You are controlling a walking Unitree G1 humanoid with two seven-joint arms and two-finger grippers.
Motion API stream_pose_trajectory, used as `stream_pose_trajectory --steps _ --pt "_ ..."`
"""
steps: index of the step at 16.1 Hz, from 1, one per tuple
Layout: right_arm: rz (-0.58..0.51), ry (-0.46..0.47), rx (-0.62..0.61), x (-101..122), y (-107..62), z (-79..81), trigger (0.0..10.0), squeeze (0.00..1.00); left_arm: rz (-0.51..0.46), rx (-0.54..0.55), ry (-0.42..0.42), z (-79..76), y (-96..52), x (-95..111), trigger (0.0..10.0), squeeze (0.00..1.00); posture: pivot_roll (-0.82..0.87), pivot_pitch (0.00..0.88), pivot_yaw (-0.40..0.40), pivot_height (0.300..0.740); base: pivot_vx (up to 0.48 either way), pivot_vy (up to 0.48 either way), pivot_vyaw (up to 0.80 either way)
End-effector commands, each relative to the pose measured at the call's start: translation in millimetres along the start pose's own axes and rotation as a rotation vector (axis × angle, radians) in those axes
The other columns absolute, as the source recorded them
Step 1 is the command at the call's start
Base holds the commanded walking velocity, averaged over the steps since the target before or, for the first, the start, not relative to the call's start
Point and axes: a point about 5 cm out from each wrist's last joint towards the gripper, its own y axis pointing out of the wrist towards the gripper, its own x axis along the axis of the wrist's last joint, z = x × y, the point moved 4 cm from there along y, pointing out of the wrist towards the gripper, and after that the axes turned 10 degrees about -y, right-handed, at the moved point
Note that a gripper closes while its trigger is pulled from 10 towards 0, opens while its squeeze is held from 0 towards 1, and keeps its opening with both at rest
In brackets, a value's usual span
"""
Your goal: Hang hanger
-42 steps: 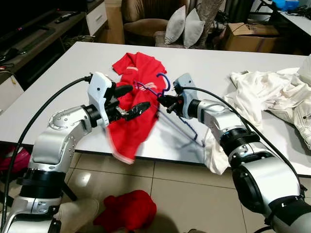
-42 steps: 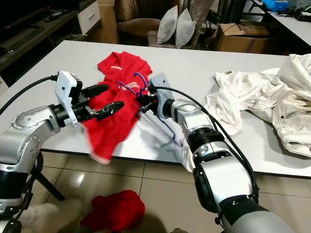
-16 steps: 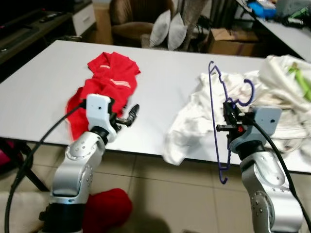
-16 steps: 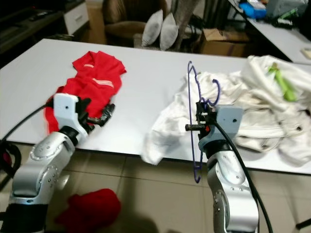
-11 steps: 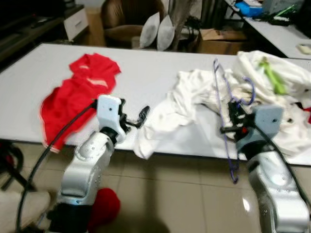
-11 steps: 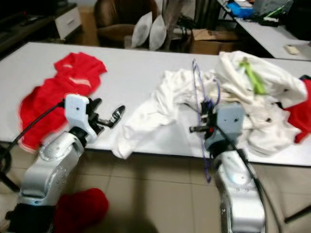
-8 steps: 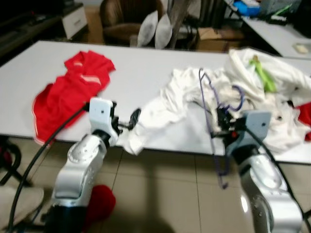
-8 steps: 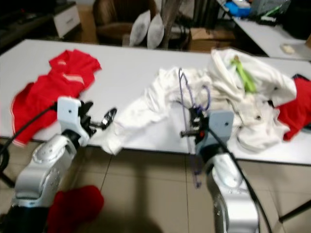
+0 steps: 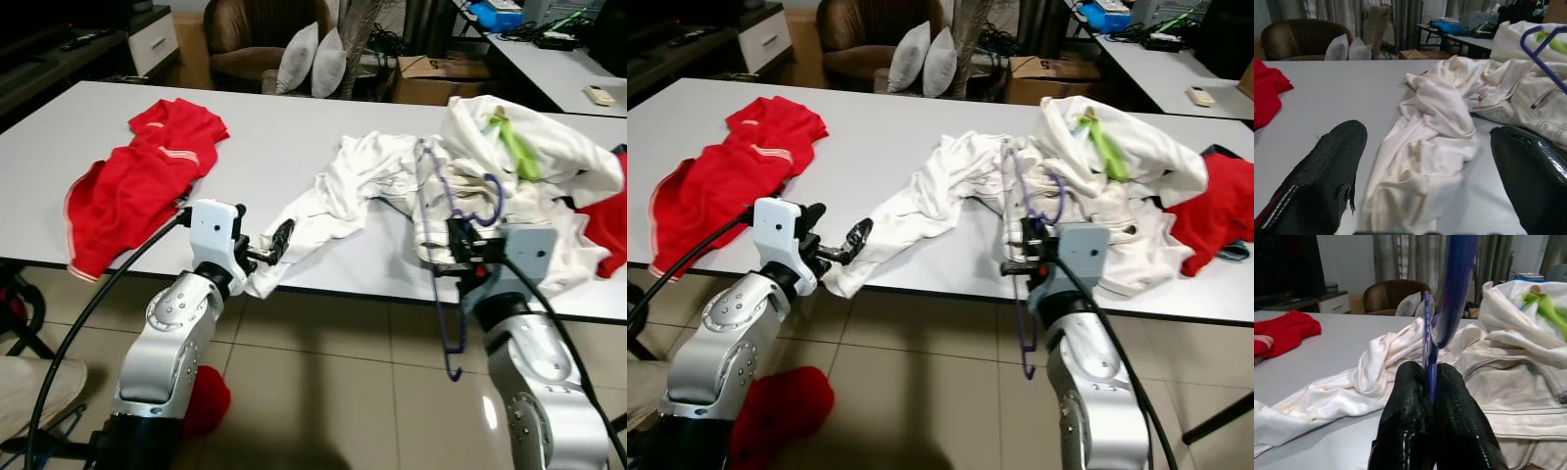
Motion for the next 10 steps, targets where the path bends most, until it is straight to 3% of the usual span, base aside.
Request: stream_pose_trajectory --steps 1,3,5,7,8,10 --pt "0.000 -0.028 -0.026 -1.0 1.4 -3.0 10.0 0.00 -0.017 0.002 0.012 1.9 3.5 6.1 10.0 0.00 -0.20 0.000 0.005 0.740 0.000 0.469 -0.80" --pt "-0.012 -0.024 -0.037 -0.3 0.2 -8.4 10.0 0.00 -0.010 -0.010 0.020 -2.0 5.4 3.8 10.0 0.00 -0.19 0.000 0.010 0.740 0.000 0.234 -0.80" --pt "-0.051 -0.057 -0.113 4.7 -1.4 -17.8 10.0 0.00 0.000 -0.019 0.044 -5.4 3.2 1.2 10.0 0.00 -0.19 0.000 0.009 0.740 0.000 -0.480 0.00" --pt "-0.031 -0.023 -0.084 2.4 -1.5 -14.4 10.0 0.00 0.000 -0.010 0.030 0.1 1.5 0.5 10.0 0.00 -0.20 0.000 0.007 0.740 0.000 -0.480 0.00" --pt "-0.040 0.048 -0.064 3.9 -0.7 -9.6 10.0 0.00 -0.011 0.002 0.021 4.4 2.3 1.2 10.0 0.00 -0.21 0.000 0.009 0.740 0.000 0.000 -0.80" --pt "-0.053 0.042 -0.071 7.3 -0.2 -9.4 10.0 0.00 -0.020 0.007 0.003 4.8 3.6 3.0 10.0 0.00 -0.21 0.000 0.009 0.740 0.000 0.000 -0.80"
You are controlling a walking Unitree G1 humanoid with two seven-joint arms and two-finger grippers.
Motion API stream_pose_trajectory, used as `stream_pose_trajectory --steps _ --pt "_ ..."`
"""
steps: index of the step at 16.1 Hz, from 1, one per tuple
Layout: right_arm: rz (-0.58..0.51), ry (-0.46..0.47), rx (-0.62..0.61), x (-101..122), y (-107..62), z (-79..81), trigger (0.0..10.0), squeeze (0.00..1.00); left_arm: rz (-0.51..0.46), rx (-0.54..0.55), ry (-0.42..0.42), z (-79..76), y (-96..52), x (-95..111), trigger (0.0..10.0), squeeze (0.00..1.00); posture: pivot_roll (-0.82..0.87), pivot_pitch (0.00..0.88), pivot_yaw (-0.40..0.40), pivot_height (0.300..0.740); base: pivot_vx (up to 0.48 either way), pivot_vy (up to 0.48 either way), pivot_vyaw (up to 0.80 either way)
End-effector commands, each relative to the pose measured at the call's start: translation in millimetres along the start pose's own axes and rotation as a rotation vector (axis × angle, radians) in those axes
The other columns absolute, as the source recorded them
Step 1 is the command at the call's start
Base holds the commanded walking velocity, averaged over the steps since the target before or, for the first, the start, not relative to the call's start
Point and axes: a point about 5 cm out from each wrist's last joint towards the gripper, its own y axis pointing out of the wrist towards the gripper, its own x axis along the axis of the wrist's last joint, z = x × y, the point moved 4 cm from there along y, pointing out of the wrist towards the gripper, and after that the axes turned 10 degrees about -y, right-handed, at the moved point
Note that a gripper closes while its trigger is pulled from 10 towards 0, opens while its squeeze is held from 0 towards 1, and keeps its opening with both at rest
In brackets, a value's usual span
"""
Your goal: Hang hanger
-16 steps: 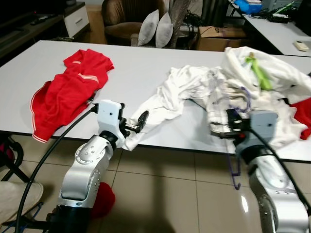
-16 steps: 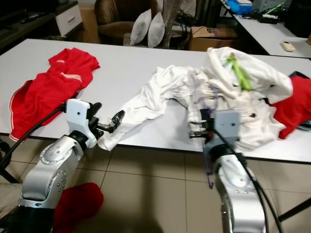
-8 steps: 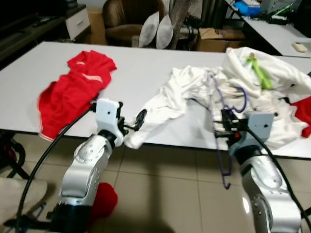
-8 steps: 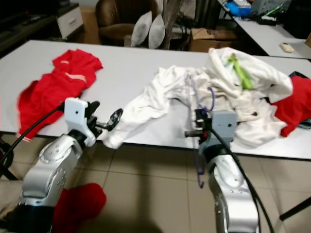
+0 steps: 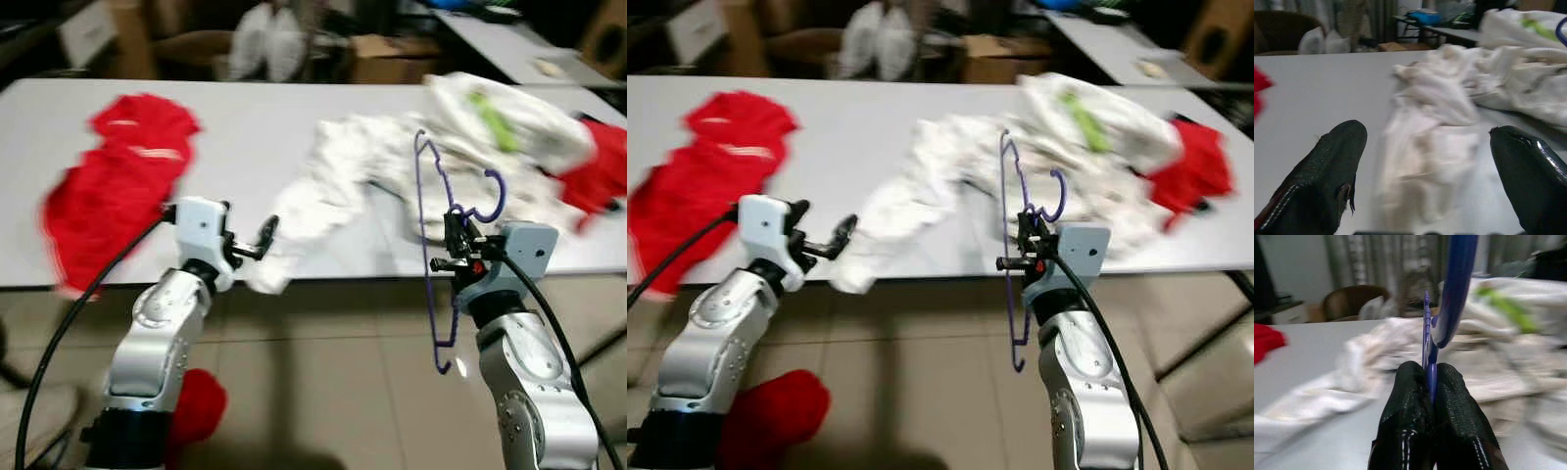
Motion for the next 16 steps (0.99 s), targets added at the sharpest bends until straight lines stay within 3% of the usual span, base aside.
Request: stream_pose_trajectory --steps 1,5,8,9,13,16 --pt "-0.001 -0.034 -0.022 1.4 -1.3 -6.3 10.0 0.00 0.000 -0.034 -0.008 -10.7 4.8 -0.4 10.0 0.00 -0.21 0.000 0.010 0.740 0.000 0.000 0.00" --pt "0.093 -0.031 -0.004 -15.5 -3.0 -7.6 10.0 0.00 0.005 -0.049 -0.010 -11.8 1.2 -3.7 10.0 0.00 -0.20 0.000 0.010 0.740 0.000 0.000 0.00" --pt "0.089 -0.074 -0.019 -15.5 -1.1 -8.9 10.0 0.00 0.008 -0.035 -0.005 -5.8 2.2 -3.6 10.0 0.00 -0.22 0.000 0.018 0.740 0.289 0.000 0.00" --pt "0.082 -0.127 0.011 -14.8 -0.5 -5.2 10.0 0.00 0.006 -0.013 -0.003 -0.8 4.8 -3.0 10.0 0.00 -0.22 0.000 0.022 0.740 0.292 0.000 0.00" --pt "0.110 -0.126 0.004 -21.5 -2.1 -10.7 10.0 0.00 0.006 0.009 0.001 1.7 6.9 -2.6 10.0 0.00 -0.20 0.000 0.011 0.740 0.299 0.000 0.00" --pt "0.078 -0.141 0.011 -13.5 5.0 -5.6 10.0 0.00 0.003 0.011 0.003 5.7 7.4 -1.0 10.0 0.00 -0.21 0.000 0.022 0.740 0.311 0.000 0.00"
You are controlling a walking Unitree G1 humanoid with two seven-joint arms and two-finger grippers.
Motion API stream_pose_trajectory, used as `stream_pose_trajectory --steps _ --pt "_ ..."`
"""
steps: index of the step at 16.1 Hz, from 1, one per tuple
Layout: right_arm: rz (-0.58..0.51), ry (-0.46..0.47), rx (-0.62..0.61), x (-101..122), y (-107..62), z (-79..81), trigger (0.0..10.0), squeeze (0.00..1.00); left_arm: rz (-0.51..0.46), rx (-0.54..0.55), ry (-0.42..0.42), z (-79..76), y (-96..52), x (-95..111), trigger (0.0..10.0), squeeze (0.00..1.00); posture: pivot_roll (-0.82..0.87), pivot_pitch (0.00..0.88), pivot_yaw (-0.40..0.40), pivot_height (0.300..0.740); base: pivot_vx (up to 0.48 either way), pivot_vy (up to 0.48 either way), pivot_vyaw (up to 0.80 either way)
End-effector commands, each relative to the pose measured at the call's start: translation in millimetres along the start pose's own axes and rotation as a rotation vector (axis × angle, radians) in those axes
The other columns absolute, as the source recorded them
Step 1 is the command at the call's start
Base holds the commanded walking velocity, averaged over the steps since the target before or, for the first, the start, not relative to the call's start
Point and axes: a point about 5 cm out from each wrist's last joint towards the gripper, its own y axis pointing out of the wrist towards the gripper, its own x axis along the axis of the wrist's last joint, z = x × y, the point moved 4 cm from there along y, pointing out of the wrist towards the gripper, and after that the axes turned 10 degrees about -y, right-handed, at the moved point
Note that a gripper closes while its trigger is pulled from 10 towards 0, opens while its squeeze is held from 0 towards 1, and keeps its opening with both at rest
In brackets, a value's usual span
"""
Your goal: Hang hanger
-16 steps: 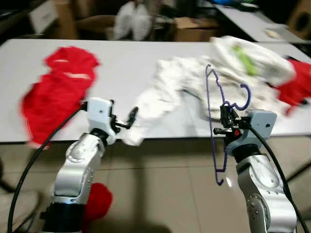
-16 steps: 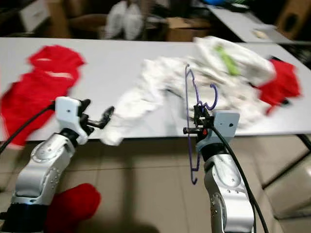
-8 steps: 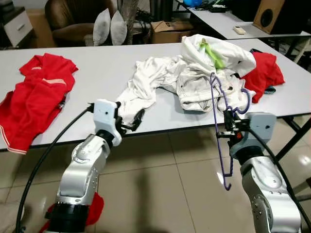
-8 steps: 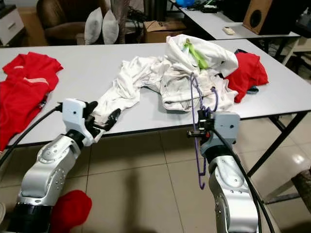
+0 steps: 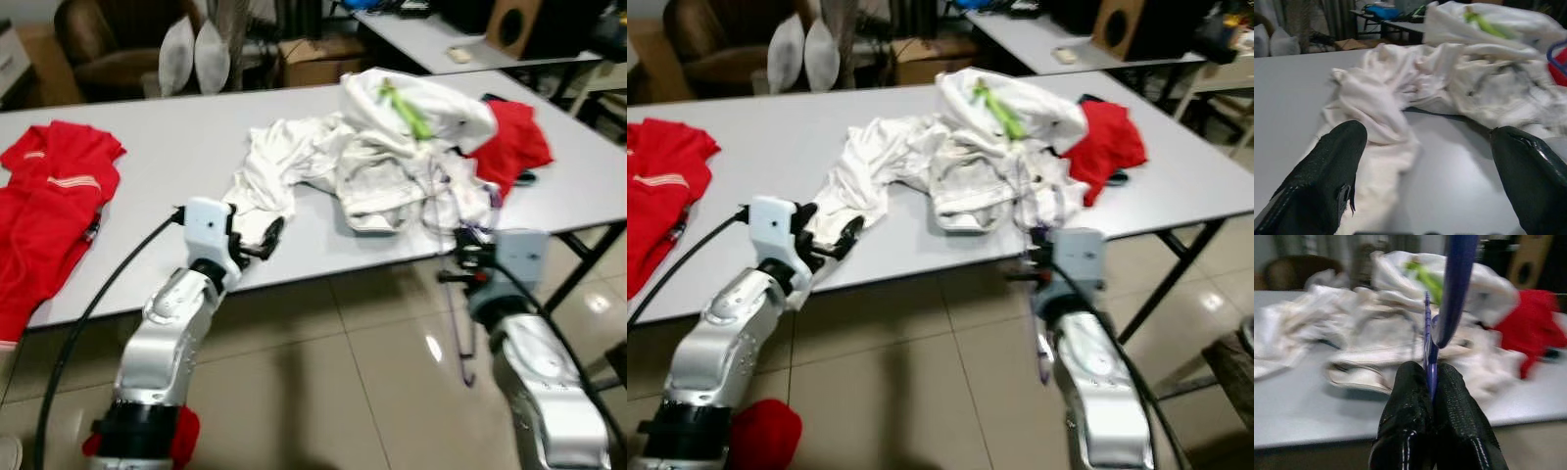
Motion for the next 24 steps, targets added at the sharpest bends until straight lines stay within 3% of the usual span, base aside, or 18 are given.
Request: stream_pose_trajectory --steps 1,5,9,13,16,17,18,22,24 --pt "-0.021 -0.015 -0.024 4.6 0.1 -3.4 10.0 0.00 -0.014 -0.013 0.020 -0.9 3.9 6.0 10.0 0.00 -0.22 0.000 0.034 0.740 0.311 0.000 0.00" --pt "0.008 -0.015 -0.056 -8.8 -6.3 -13.4 10.0 0.00 -0.003 -0.006 0.056 -1.1 10.9 7.6 10.0 0.00 -0.17 0.000 0.034 0.740 0.311 0.000 0.00" --pt "-0.051 -0.007 -0.066 2.9 -5.1 -26.1 10.0 0.00 -0.005 -0.004 0.050 2.9 15.7 10.0 10.0 0.00 -0.21 0.000 0.064 0.740 0.310 0.000 0.00" --pt "-0.060 0.024 -0.069 -1.1 -17.8 -46.4 10.0 0.00 0.010 -0.028 0.046 -7.1 19.1 0.4 10.0 0.00 -0.21 0.000 0.051 0.740 0.312 0.000 0.00" --pt "-0.038 0.008 -0.005 -6.0 -23.7 -49.0 10.0 0.00 0.064 -0.058 0.037 -10.0 18.6 -10.9 10.0 0.00 -0.22 0.000 0.049 0.740 0.201 0.000 0.00" --pt "-0.020 0.009 0.067 -8.1 -29.1 -45.6 10.0 0.00 0.113 -0.089 0.078 -11.3 18.5 -20.2 10.0 0.00 -0.23 0.000 0.048 0.740 0.000 0.000 0.00" --pt "0.016 -0.020 0.192 -11.9 -41.7 -39.8 10.0 0.00 0.180 -0.055 0.160 -1.8 22.7 -30.1 10.0 0.00 -0.25 0.000 0.045 0.740 0.000 0.000 0.00" --pt "0.059 -0.056 0.230 -18.0 -50.1 -43.9 10.0 0.00 0.233 0.017 0.303 10.5 36.1 -35.7 10.0 0.00 -0.27 0.000 0.040 0.740 0.000 0.000 0.00" --pt "0.071 -0.053 0.256 -18.4 -51.4 -40.7 10.0 0.00 0.278 -0.013 0.242 4.0 42.5 -49.2 10.0 0.00 -0.27 0.000 0.035 0.740 0.000 0.000 0.00"
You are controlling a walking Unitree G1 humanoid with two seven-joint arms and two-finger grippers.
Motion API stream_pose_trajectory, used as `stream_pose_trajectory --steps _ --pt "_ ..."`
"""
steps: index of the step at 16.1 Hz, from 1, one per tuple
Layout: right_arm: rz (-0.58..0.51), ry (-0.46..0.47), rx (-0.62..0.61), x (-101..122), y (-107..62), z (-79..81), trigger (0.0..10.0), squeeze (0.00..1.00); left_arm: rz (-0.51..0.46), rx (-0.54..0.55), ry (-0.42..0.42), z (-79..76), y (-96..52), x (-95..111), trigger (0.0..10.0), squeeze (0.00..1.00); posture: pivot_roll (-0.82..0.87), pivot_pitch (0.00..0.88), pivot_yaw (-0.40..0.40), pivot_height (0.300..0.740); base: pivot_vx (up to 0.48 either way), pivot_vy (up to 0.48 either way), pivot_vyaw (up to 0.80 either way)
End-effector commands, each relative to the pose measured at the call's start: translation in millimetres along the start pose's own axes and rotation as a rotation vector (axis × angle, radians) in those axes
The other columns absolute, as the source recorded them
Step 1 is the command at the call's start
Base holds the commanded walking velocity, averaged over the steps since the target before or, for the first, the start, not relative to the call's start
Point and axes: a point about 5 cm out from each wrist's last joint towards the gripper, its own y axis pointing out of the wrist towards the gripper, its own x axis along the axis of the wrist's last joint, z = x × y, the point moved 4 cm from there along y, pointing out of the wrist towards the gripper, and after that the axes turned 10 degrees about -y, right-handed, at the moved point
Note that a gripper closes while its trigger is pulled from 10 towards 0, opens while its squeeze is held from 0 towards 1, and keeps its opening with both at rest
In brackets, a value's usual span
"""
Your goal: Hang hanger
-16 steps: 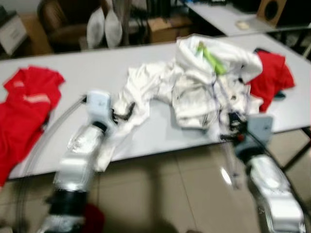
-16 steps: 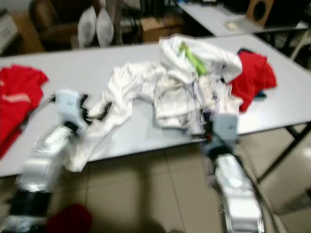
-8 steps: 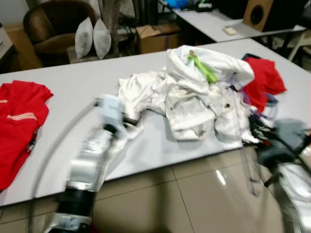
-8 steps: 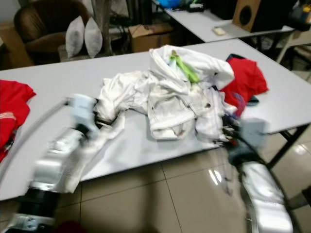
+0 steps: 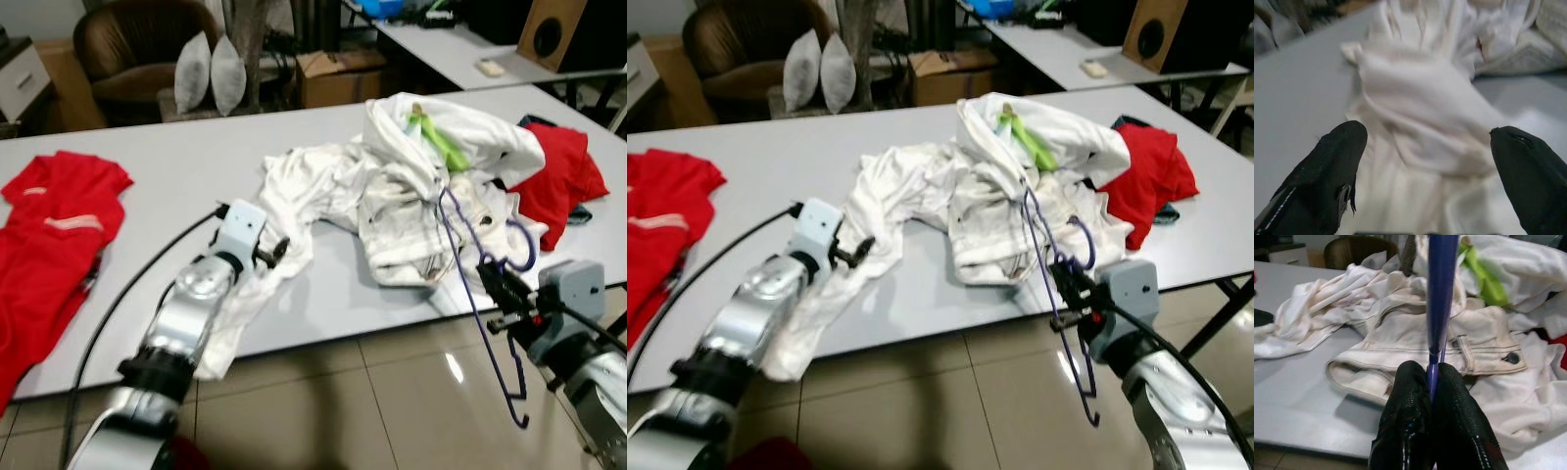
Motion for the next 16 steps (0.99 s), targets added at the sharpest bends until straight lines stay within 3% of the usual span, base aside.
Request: stream_pose_trajectory --steps 1,2,4,5,6,7,16 --pt "-0.004 0.006 0.035 3.5 0.0 6.1 10.0 0.00 0.016 -0.026 -0.055 -4.5 4.0 -3.6 10.0 0.00 -0.27 0.000 0.036 0.740 0.000 0.000 0.00" --pt "-0.002 0.000 0.045 3.8 1.6 10.1 10.0 0.00 0.057 -0.007 -0.088 -1.2 6.9 -13.2 10.0 0.00 -0.27 0.000 0.041 0.740 0.000 0.000 0.00" --pt "-0.009 0.001 0.046 5.6 3.1 12.4 10.0 0.00 0.092 0.037 -0.073 6.4 7.7 -21.7 9.8 0.00 -0.28 0.000 0.046 0.740 0.000 0.000 0.00" --pt "-0.017 0.003 0.046 7.5 4.1 13.8 10.0 0.00 0.109 0.047 -0.067 8.9 7.6 -25.3 3.3 0.00 -0.29 0.000 0.043 0.740 0.000 0.000 0.00" --pt "-0.022 0.006 0.051 8.9 5.0 15.3 10.0 0.00 0.118 0.045 -0.062 9.1 8.1 -27.5 1.1 0.00 -0.28 0.000 0.041 0.740 0.000 0.000 0.00" --pt "-0.024 0.008 0.056 9.7 5.5 16.7 10.0 0.00 0.120 0.040 -0.061 9.0 8.5 -28.2 0.0 0.00 -0.28 0.000 0.037 0.740 0.000 0.000 0.00" --pt "-0.043 -0.002 0.046 13.1 9.8 19.5 10.0 0.00 0.088 0.001 -0.066 7.8 12.3 -24.5 0.0 0.00 -0.29 0.000 0.047 0.740 0.000 0.000 0.00"
